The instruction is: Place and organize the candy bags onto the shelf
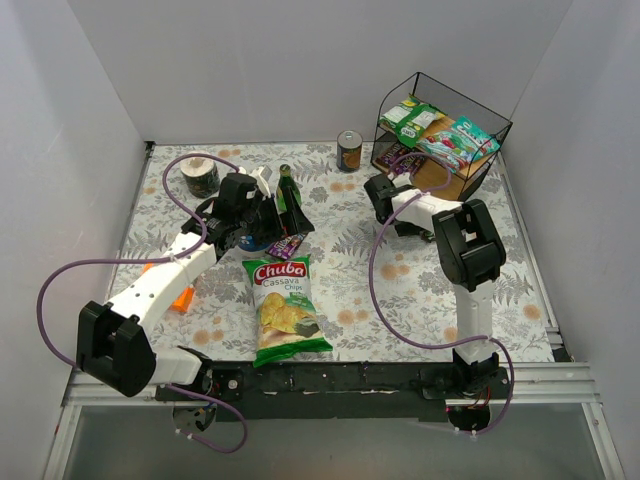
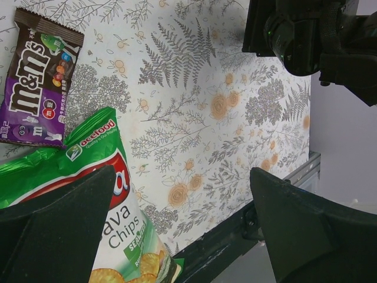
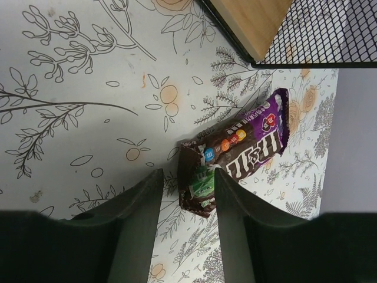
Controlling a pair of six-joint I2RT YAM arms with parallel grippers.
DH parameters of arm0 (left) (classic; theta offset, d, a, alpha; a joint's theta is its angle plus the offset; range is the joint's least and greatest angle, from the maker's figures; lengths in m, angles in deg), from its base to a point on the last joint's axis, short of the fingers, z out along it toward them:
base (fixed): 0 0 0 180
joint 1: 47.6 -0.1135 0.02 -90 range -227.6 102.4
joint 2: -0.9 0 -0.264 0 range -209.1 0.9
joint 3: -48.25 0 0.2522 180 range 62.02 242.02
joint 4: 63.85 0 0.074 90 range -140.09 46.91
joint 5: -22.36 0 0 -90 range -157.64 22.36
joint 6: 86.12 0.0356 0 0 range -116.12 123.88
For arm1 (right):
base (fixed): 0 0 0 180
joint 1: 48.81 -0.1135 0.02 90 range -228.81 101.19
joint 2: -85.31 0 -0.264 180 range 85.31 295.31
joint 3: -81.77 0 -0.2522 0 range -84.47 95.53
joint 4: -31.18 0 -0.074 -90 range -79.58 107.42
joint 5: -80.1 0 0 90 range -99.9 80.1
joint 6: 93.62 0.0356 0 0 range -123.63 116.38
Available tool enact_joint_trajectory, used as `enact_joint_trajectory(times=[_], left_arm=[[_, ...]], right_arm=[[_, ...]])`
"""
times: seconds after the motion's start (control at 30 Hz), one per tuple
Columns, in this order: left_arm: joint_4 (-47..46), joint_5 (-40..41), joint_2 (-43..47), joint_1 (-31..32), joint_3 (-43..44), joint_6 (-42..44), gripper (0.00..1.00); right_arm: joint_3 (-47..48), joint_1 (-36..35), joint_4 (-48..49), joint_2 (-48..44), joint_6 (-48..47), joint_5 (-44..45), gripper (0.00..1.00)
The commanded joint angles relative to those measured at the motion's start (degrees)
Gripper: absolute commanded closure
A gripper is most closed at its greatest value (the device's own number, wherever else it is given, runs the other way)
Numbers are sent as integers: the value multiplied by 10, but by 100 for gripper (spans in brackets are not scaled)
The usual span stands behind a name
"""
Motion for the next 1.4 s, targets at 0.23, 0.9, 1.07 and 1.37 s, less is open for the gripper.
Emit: enact_joint_trajectory(times=[0.23,0.9,1.07,1.37], left_arm=[[8,11,8,3,26,9,2],[15,25,14,3,28,13,2],[21,36,15,2,33,21,2],[28,47,16,2,40,29,2]], right_arm=[[-36,31,-22,34,59,-132,56],[-25,10,-11,-27,44,-146,99],[-25,-22,-27,-70,63,-150,99],[-47,-81,-13,-124,64,-123,99]])
